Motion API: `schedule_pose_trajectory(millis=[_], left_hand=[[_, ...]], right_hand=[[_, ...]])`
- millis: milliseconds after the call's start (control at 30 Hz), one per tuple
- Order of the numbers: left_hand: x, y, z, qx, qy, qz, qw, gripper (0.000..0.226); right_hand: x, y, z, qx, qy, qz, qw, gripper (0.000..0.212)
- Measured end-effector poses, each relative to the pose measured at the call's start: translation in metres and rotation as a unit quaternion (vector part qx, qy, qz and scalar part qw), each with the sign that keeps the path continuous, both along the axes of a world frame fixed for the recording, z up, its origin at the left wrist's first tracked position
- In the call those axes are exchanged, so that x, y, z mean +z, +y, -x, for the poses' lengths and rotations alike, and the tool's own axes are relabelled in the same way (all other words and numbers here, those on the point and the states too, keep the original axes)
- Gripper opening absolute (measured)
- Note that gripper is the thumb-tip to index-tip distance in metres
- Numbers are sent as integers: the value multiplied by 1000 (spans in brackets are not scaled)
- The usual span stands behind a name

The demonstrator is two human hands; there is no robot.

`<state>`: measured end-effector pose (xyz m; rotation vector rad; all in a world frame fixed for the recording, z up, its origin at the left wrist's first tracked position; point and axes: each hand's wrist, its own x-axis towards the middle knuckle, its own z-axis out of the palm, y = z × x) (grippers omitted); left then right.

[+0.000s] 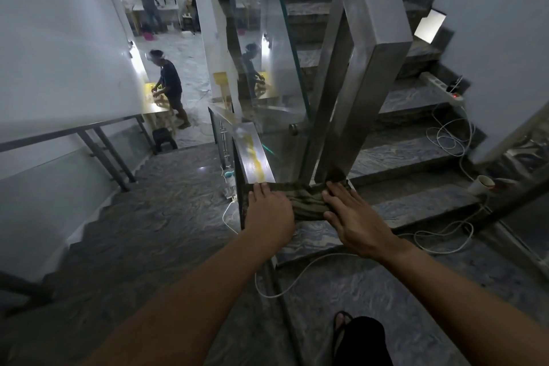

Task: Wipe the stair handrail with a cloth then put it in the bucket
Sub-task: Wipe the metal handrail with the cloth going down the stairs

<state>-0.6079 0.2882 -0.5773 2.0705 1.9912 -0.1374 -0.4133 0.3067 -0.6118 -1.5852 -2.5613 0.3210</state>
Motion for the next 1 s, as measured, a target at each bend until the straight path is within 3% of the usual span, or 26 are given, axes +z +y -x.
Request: schedule_pose_trajectory(millis=[300,533,767,1000], left_hand=[[-17,7,11,35,-70,-17,997,77],[-15,31,31,23,24,-35,999,68],[-14,62,48,17,-11,21,1000,76],[-24,84,61,-9,-43,1,999,64]], right_hand=[[10,-4,5,20,-66,-84,994,52],[18,-5,24,64,51,-22,996,32],[-1,-14,45,64,-5,-19,998,58],[-8,-24,67,21,-37,-43,998,62]])
